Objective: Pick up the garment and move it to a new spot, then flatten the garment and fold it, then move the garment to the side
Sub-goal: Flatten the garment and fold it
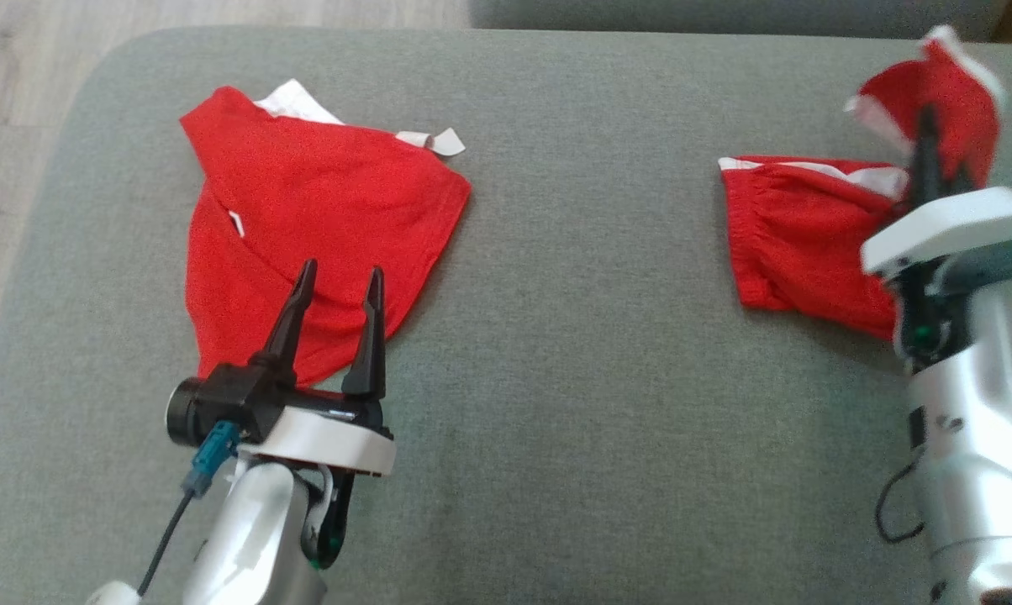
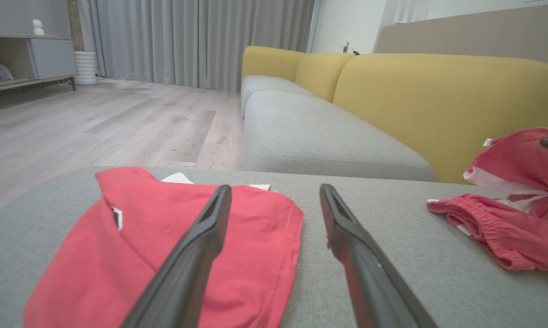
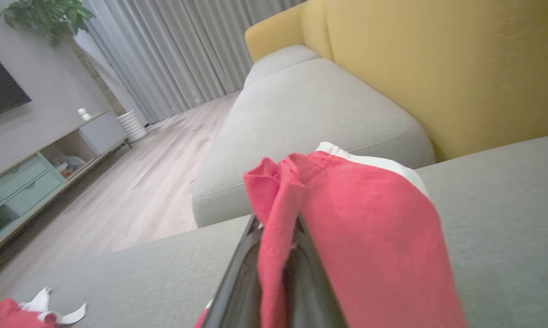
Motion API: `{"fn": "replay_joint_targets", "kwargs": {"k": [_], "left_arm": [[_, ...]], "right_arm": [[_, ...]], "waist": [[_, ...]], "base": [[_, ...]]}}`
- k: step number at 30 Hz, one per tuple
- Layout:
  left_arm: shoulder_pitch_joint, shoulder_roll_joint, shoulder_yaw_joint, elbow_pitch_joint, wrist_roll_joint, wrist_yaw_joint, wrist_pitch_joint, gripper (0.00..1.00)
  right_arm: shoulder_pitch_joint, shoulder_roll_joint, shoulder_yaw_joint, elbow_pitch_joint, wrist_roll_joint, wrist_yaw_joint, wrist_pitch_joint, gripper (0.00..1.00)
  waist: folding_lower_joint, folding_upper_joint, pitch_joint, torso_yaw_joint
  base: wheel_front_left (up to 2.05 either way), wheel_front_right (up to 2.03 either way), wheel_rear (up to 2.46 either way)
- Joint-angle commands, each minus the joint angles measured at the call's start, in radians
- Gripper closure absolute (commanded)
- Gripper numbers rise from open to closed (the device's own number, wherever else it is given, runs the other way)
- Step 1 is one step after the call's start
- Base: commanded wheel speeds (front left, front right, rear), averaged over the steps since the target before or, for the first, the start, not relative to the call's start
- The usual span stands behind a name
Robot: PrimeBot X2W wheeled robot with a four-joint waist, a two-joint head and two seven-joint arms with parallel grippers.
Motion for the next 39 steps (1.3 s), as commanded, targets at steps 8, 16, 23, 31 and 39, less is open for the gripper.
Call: {"fn": "replay_joint_targets", "kwargs": {"k": [8, 16, 23, 31, 39], "left_arm": [[0.009, 0.013, 0.025, -0.017, -0.005, 0.012, -0.005, 0.00], [0.018, 0.013, 0.026, -0.013, -0.006, 0.016, -0.005, 0.00], [0.011, 0.014, 0.024, -0.013, -0.002, 0.014, -0.005, 0.00], [-0.010, 0.017, 0.025, -0.022, 0.003, 0.012, -0.005, 0.00], [-0.016, 0.017, 0.042, -0.051, 0.003, 0.019, -0.005, 0.00]], "right_arm": [[0.055, -0.025, 0.300, -0.052, 0.133, -0.002, 0.001, 1.00], [0.091, -0.103, 0.505, -0.005, 0.192, -0.002, 0.011, 1.00], [0.073, -0.133, 0.585, 0.079, 0.146, -0.002, -0.012, 0.00], [0.059, -0.167, 0.486, 0.085, 0.107, -0.002, -0.169, 0.00], [0.186, -0.106, 0.197, -0.132, -0.072, -0.002, -0.217, 0.00]], "waist": [[0.0001, 0.0000, -0.025, 0.043], [0.0001, 0.0000, -0.033, 0.047], [0.0001, 0.0000, -0.033, 0.022], [0.0001, 0.0000, -0.049, -0.037], [0.0001, 0.0000, -0.064, -0.112]], "base": [[0.00, 0.00, 0.00], [0.00, 0.00, 0.00], [0.00, 0.00, 0.00], [0.00, 0.00, 0.00], [0.00, 0.00, 0.00]]}}
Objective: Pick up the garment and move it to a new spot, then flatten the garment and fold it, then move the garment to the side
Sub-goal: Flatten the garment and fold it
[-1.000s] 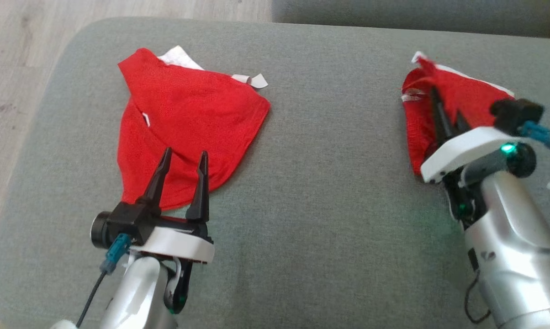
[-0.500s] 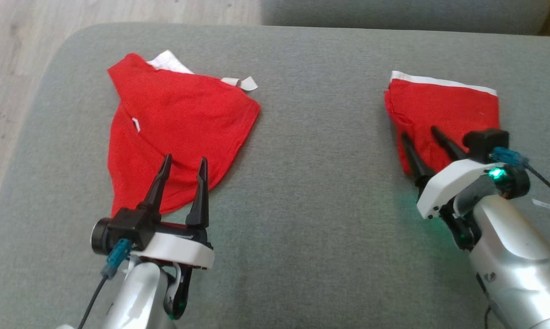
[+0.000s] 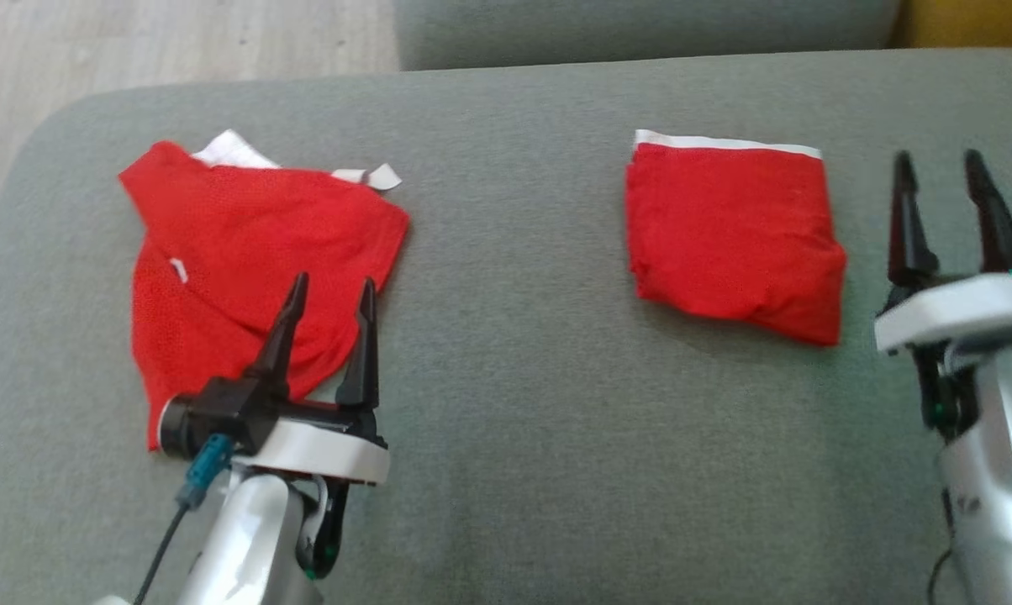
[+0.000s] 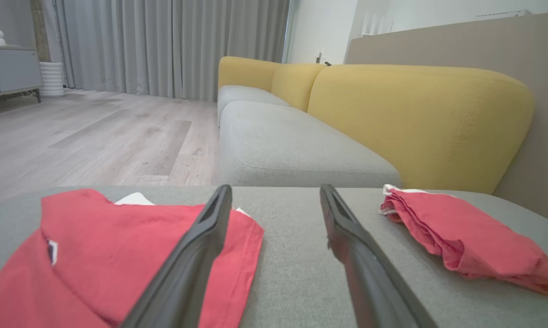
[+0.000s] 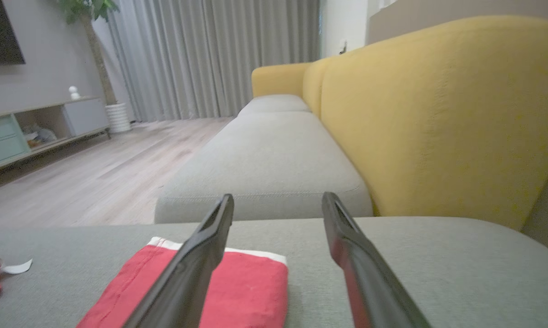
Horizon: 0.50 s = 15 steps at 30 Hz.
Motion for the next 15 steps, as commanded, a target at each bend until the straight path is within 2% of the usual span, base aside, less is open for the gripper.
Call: {"fn": "replay_joint_targets", "kwargs": {"k": [1, 6, 13, 14, 15], "left_arm": [[-0.045, 0.012, 0.042, -0.048, 0.003, 0.007, -0.005, 0.00], [-0.019, 0.011, 0.057, -0.067, 0.003, 0.010, -0.005, 0.00], [-0.030, 0.009, 0.051, -0.075, 0.003, 0.002, -0.005, 0.00], [-0.036, 0.009, 0.049, -0.076, 0.004, 0.000, -0.005, 0.00], [-0.042, 0.009, 0.048, -0.076, 0.004, -0.001, -0.005, 0.00]], "right_arm": [[0.038, 0.034, -0.020, -0.073, -0.033, -0.002, -0.010, 0.00], [0.164, 0.139, -0.114, -0.238, -0.156, -0.002, -0.011, 0.00], [0.199, 0.167, -0.119, -0.318, -0.181, -0.002, -0.004, 0.00], [0.186, 0.167, -0.121, -0.324, -0.181, -0.002, 0.002, 1.00], [0.170, 0.167, -0.119, -0.328, -0.185, -0.002, 0.009, 1.00]], "waist": [[0.0000, 0.0000, -0.003, -0.017], [0.0000, 0.0000, 0.010, -0.034], [0.0000, 0.0000, 0.059, -0.020], [0.0000, 0.0000, 0.071, -0.014], [0.0000, 0.0000, 0.084, -0.007]], "base": [[0.00, 0.00, 0.00], [0.00, 0.00, 0.00], [0.00, 0.00, 0.00], [0.00, 0.00, 0.00], [0.00, 0.00, 0.00]]}}
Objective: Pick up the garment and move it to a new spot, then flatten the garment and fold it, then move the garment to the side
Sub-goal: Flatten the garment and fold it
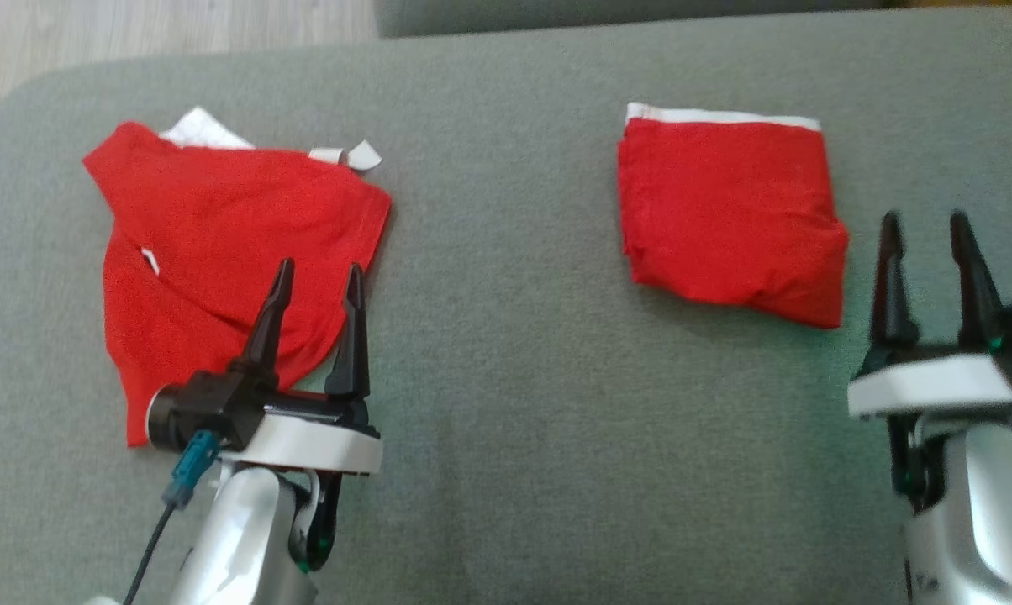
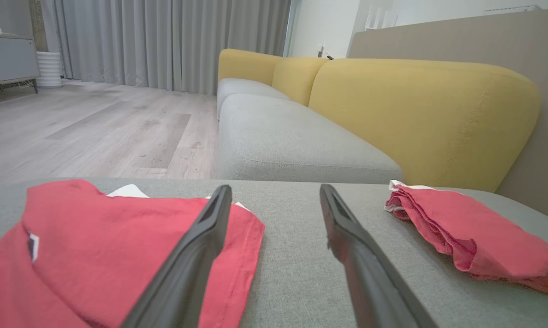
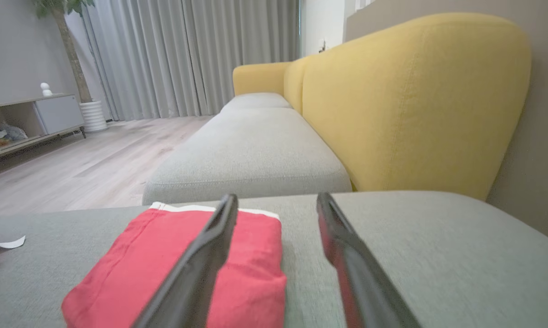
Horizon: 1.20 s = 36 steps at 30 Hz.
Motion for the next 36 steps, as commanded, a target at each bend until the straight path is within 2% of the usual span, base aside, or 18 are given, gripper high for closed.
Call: {"fn": "replay_joint_targets", "kwargs": {"k": [1, 9, 13, 17, 19, 22, 26, 30, 36], "left_arm": [[-0.050, 0.010, 0.022, -0.035, 0.004, -0.002, -0.005, 0.00], [-0.098, 0.009, 0.000, -0.029, -0.007, -0.012, -0.005, 0.00], [-0.111, 0.009, -0.010, -0.027, -0.015, -0.014, -0.005, 0.00], [-0.122, 0.009, -0.024, -0.023, -0.024, -0.015, -0.005, 0.00], [-0.125, 0.009, -0.028, -0.020, -0.027, -0.014, -0.005, 0.00], [-0.125, 0.009, -0.033, -0.010, -0.029, -0.012, -0.005, 0.00], [-0.118, 0.009, -0.033, -0.001, -0.031, -0.009, -0.005, 0.00], [-0.112, 0.009, -0.039, -0.003, -0.038, -0.004, -0.005, 0.00], [-0.112, 0.009, -0.052, -0.012, -0.046, 0.004, -0.005, 0.00]], "right_arm": [[-0.070, -0.002, 0.024, -0.038, -0.019, -0.002, 0.012, 1.00], [-0.281, -0.002, -0.003, 0.105, -0.099, -0.002, 0.133, 1.00], [-0.354, -0.002, -0.067, 0.200, -0.171, -0.002, 0.134, 1.00], [-0.416, -0.002, -0.177, 0.358, -0.266, -0.002, 0.162, 1.00], [-0.440, -0.002, -0.188, 0.422, -0.297, -0.002, 0.147, 1.00], [-0.479, -0.002, -0.154, 0.495, -0.277, -0.002, 0.067, 1.00], [-0.518, -0.002, -0.033, 0.548, -0.192, -0.002, 0.000, 1.00], [-0.514, -0.002, 0.089, 0.577, -0.106, -0.002, -0.014, 1.00], [-0.488, -0.002, 0.165, 0.686, -0.110, -0.002, -0.006, 1.00]], "waist": [[0.0000, 0.0000, 0.035, 0.022], [0.0000, 0.0000, 0.147, 0.097], [0.0000, 0.0000, 0.174, 0.121], [0.0000, 0.0000, 0.183, 0.142], [0.0000, 0.0000, 0.182, 0.147], [0.0000, 0.0000, 0.166, 0.151], [0.0000, 0.0000, 0.136, 0.150], [0.0000, 0.0000, 0.117, 0.153], [0.0000, 0.0000, 0.120, 0.161]], "base": [[0.00, 0.00, 0.00], [0.00, 0.00, 0.00], [0.00, 0.00, 0.00], [0.00, 0.00, 0.00], [0.00, 0.00, 0.00], [0.00, 0.00, 0.00], [0.00, 0.00, 0.00], [0.00, 0.00, 0.00], [0.00, 0.00, 0.00]]}}
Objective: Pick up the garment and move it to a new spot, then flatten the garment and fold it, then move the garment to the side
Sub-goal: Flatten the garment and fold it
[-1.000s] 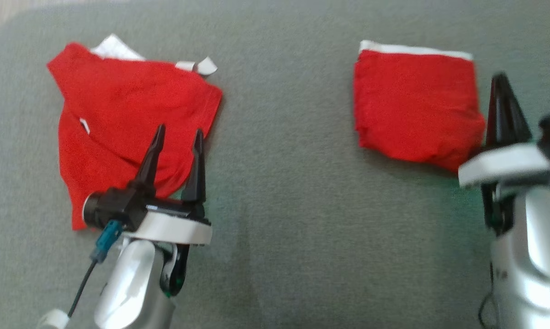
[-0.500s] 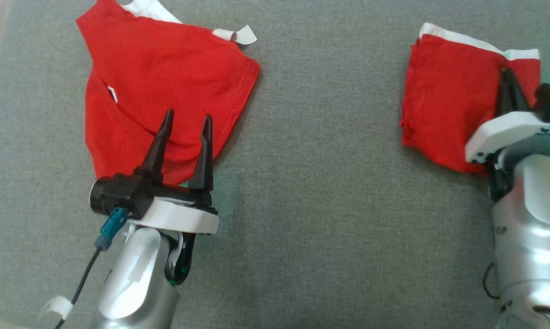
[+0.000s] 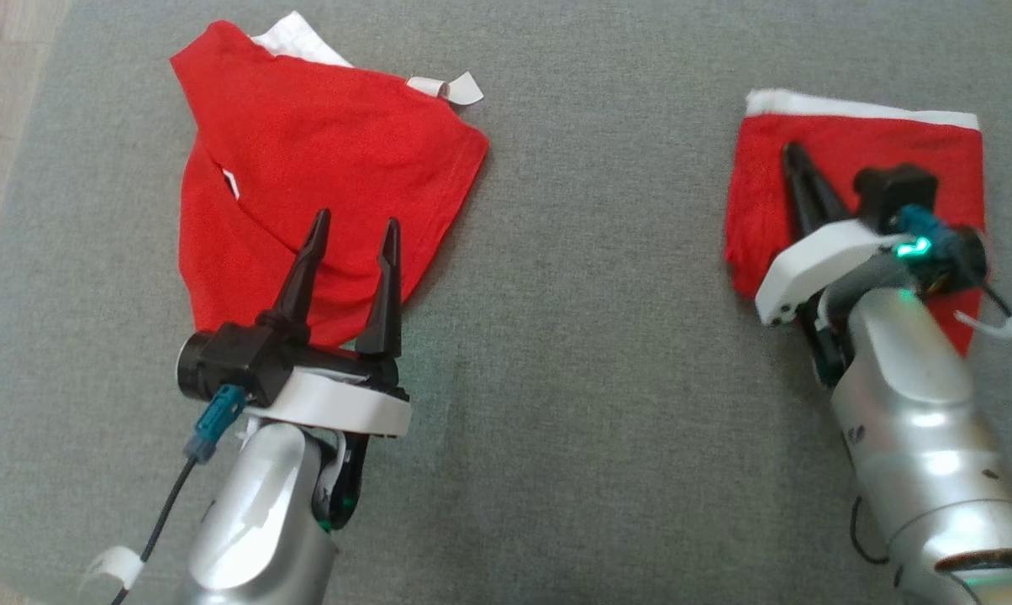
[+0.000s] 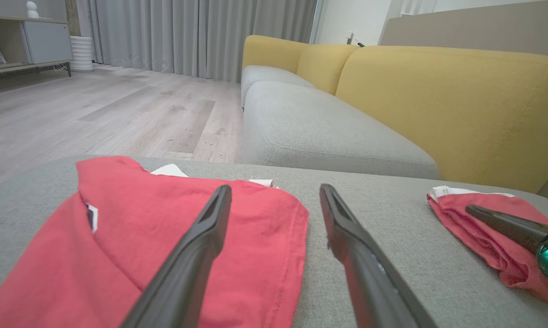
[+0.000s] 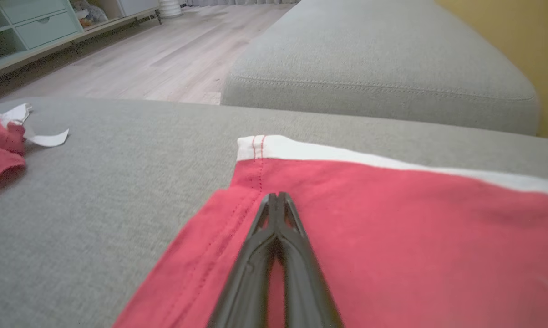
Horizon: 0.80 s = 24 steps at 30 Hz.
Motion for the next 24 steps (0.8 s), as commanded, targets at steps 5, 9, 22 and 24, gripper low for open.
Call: {"fn": "replay_joint_targets", "kwargs": {"k": [5, 9, 22, 24], "left_arm": [[-0.009, 0.011, 0.040, -0.029, 0.003, 0.005, -0.005, 0.00], [0.001, 0.011, 0.056, -0.021, 0.012, 0.003, -0.005, 0.00], [0.064, 0.011, 0.087, -0.008, 0.025, 0.009, -0.005, 0.00], [0.078, 0.011, 0.089, -0.010, 0.025, 0.010, -0.005, 0.00]], "right_arm": [[0.000, 0.011, 0.055, 0.004, 0.025, -0.002, -0.010, 1.00], [0.005, 0.011, 0.035, -0.054, 0.039, -0.002, -0.015, 1.00], [0.285, 0.011, -0.101, -0.448, 0.053, -0.002, -0.015, 0.00], [0.352, 0.011, -0.101, -0.497, 0.065, -0.002, -0.016, 0.00]], "waist": [[0.0001, 0.0000, -0.006, -0.009], [0.0001, 0.0000, -0.037, -0.029], [0.0001, 0.0000, -0.152, -0.106], [0.0001, 0.0000, -0.162, -0.113]], "base": [[0.00, 0.00, 0.00], [0.00, 0.00, 0.00], [0.00, 0.00, 0.00], [0.00, 0.00, 0.00]]}}
